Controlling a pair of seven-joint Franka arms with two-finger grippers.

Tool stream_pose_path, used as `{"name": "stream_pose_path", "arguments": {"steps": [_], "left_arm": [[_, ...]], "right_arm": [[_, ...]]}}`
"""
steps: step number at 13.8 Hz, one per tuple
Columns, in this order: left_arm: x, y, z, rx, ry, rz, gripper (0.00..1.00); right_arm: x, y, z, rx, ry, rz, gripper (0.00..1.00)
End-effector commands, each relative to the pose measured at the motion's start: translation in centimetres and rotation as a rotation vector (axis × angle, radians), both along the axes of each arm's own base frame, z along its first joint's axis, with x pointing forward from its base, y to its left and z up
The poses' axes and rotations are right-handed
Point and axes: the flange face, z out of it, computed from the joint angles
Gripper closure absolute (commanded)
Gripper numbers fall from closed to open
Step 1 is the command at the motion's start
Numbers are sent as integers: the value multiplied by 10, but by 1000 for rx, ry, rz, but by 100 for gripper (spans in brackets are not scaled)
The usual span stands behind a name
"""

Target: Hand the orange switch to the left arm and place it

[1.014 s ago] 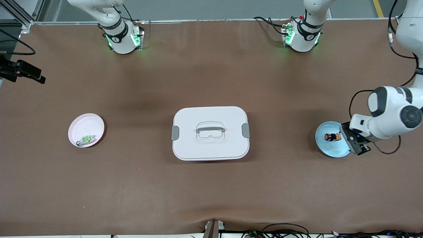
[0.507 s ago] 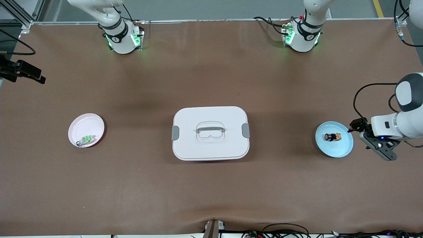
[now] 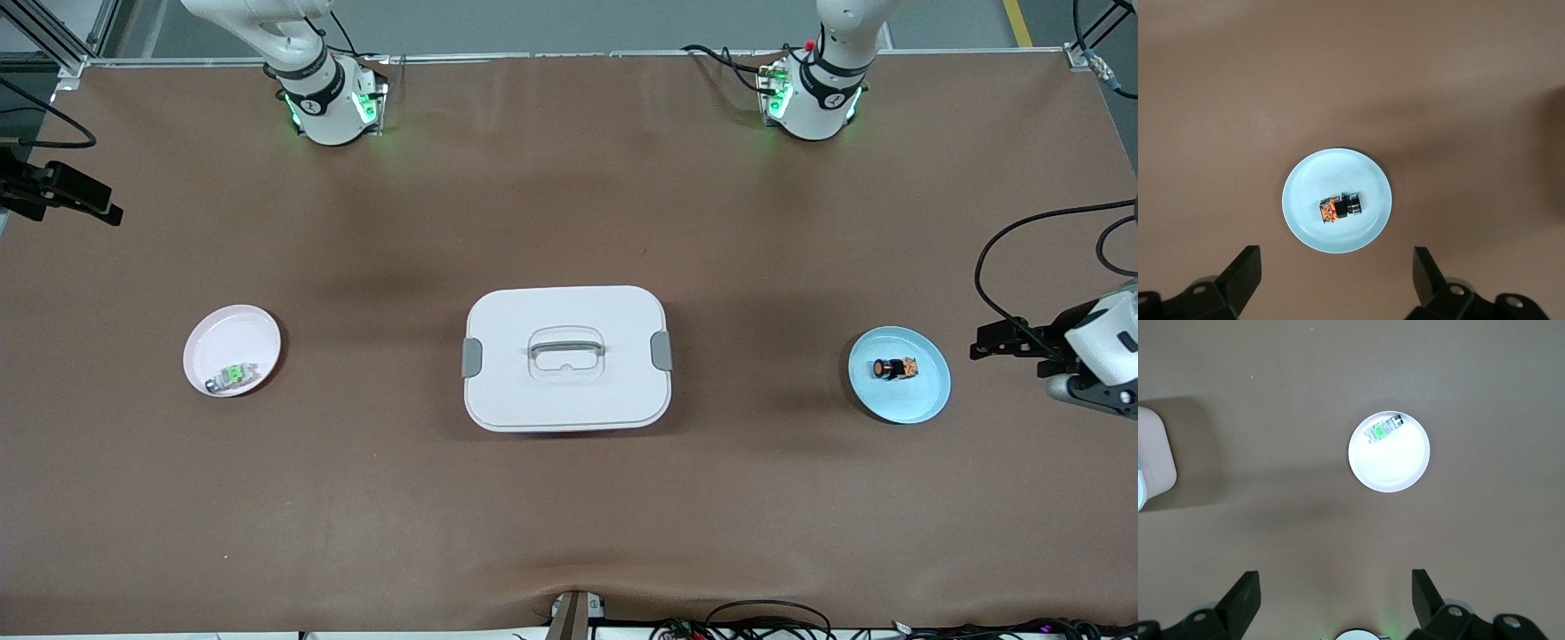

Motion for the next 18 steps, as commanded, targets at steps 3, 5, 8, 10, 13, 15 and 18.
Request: {"name": "stream_pose_path", "arguments": {"steps": [3,5,8,10,13,15,18], "left_arm": [[-18,-29,45,26,-2,206,0],[-25,-48,60,36,4,317,0],[-36,-65,82,55,-8,389,0],[-45,-91,96,85,-25,355,0],[-62,-93,109,154,1,353,0],[-74,-99,121,187,8,358,0],[-90,-121,137,202,14,282,0]], "right_arm": [[0,-2,4,-12,-1,7,0],[-1,-3,4,-13,0,5,0],[0,-2,4,-12,-2,7,0],[0,-3,4,-12,-2,5,0],[0,-2,4,-12,-1,5,0],[0,-2,4,-12,-1,5,0],[0,-2,4,-12,-4,7,0]]}}
